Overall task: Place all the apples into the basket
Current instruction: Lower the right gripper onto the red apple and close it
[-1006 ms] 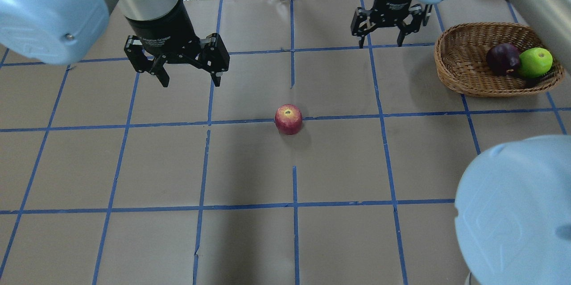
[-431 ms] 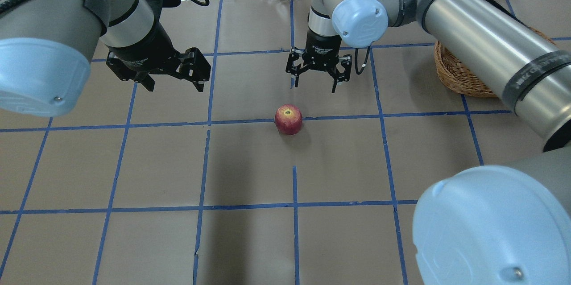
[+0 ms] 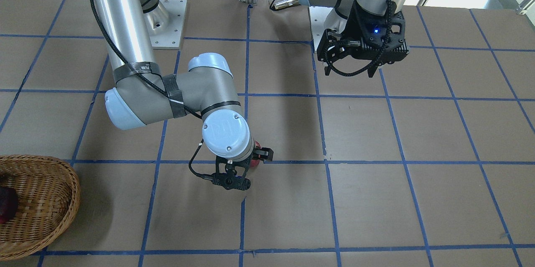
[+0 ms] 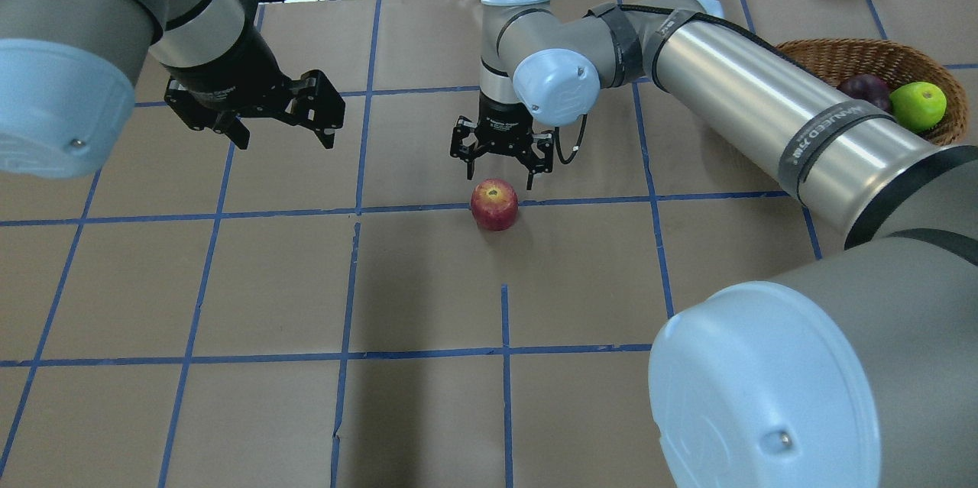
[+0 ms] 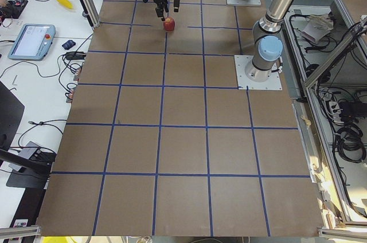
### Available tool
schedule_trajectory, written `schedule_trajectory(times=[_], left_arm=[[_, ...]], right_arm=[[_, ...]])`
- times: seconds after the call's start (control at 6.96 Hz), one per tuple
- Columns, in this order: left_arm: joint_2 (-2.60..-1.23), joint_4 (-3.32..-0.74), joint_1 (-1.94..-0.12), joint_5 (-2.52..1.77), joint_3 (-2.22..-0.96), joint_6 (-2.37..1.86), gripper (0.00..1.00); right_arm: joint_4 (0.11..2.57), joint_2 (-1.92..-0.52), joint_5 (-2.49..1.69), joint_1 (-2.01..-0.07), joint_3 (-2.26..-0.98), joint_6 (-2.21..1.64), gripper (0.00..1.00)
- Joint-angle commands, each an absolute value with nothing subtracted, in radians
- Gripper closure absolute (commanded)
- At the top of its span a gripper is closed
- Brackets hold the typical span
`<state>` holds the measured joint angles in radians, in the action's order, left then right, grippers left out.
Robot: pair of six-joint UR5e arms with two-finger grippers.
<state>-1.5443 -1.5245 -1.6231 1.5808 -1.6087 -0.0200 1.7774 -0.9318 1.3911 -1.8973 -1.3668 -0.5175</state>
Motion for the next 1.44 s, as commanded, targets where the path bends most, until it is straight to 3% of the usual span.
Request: schedule_trajectory(times=[0.0, 0.43, 0.57, 0.72, 1.01, 1.29], left_arm=[[-1.565, -1.563, -1.618, 1.58, -1.572, -0.018, 0.0], [-1.565, -1.566, -1.62, 1.578, -1.572, -0.017, 0.0], [-1.563, -1.566, -1.62, 1.578, -1.572, -0.017, 0.0], [-1.562, -1.566, -1.618, 1.574, -1.574, -0.017, 0.0], [-1.56, -1.566, -1.618, 1.574, -1.574, -0.017, 0.0], [-1.56, -1.566, -1.618, 1.575, -1.574, -0.017, 0.0]], right_arm=[[1.783, -0.902, 1.393, -1.908, -1.368, -0.525, 0.0], [1.817, -0.893, 1.405, -1.917, -1.422, -0.532, 0.0], [1.882, -0.894, 1.405, -1.91, -1.42, -0.592, 0.53], [1.887, -0.894, 1.396, -1.905, -1.411, -0.633, 1.0], [1.875, -0.934, 1.411, -1.876, -1.37, -0.632, 1.0], [1.72, -1.043, 1.449, -1.725, -1.315, -0.556, 1.0]])
